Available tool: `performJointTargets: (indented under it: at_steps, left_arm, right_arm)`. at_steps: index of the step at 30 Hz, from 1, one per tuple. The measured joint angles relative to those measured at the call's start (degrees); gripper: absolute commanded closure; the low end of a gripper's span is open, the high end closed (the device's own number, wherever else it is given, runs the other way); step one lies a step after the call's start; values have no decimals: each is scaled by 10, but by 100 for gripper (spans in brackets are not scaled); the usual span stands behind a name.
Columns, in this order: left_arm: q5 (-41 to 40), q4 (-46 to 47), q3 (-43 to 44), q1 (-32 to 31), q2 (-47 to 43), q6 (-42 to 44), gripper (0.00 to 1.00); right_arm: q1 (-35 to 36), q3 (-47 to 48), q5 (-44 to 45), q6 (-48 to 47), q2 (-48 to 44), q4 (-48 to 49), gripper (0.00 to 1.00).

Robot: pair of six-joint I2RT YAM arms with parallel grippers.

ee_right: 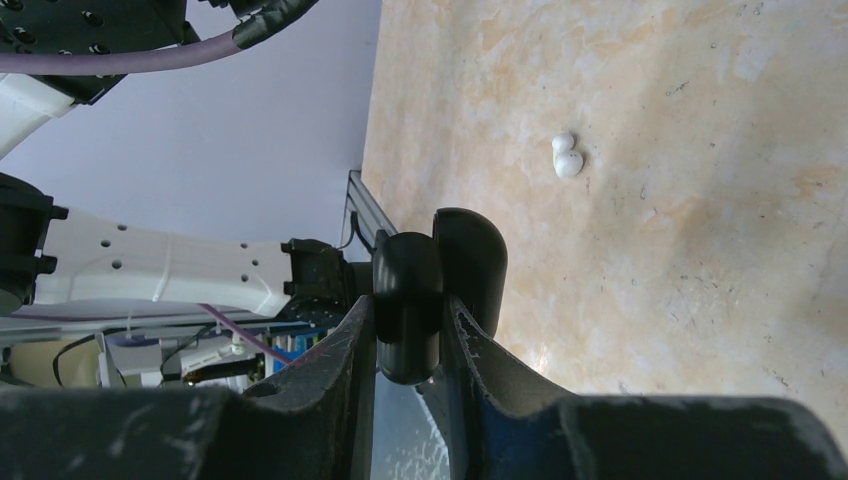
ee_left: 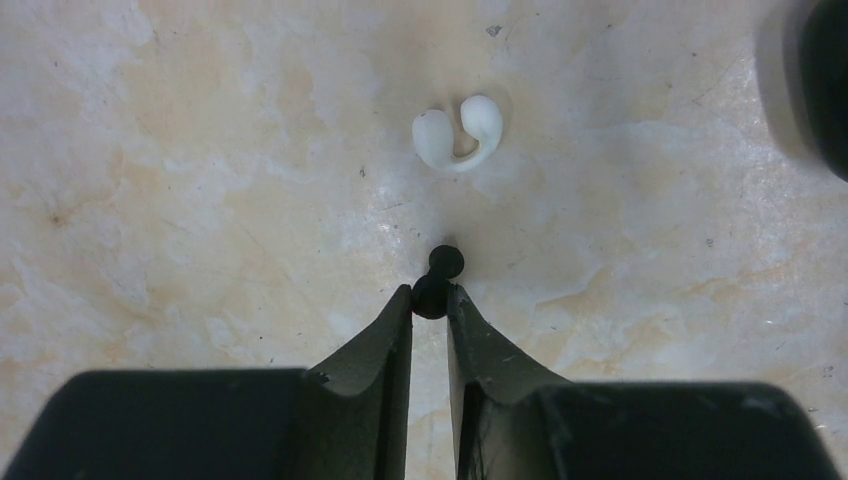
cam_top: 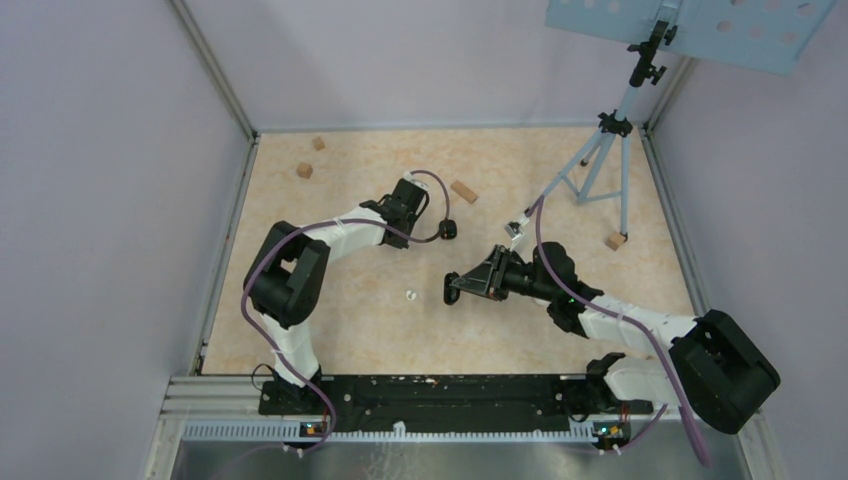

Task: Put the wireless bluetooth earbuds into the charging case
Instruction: Pick up the left earbud from the center of the board.

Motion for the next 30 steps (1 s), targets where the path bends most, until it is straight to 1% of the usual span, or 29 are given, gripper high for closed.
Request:
performJointTargets:
  at_steps: [5,6,11,14,19,22,25,30]
  left_arm:
    - [3,0,5,2,3,2,82]
    - [4,-1,6,2,3,2,86]
    - [10,-1,11,4,4,6,93]
    - [11,-2,14,4,4,6,100]
    - [15,-4,14,4,0,-5,100]
    - [25,-14,14,4,-19,-20,100]
    - [32,-18,8,4,-60,-35,100]
    - [59,-9,-23,4,-160,-76,100]
  right_arm:
    - [0,0,0,-2,0,0,100]
    - [0,0,0,-2,0,0,100]
    - [0,0,0,-3,0,0,100]
    - [0,0,0,-3,0,0,100]
    - [0,0,0,-3,0,0,100]
    - [0,0,0,-3,0,0,100]
    - [0,0,1,-3,0,0,100]
    - [-16,0,-7,-6,0,0,100]
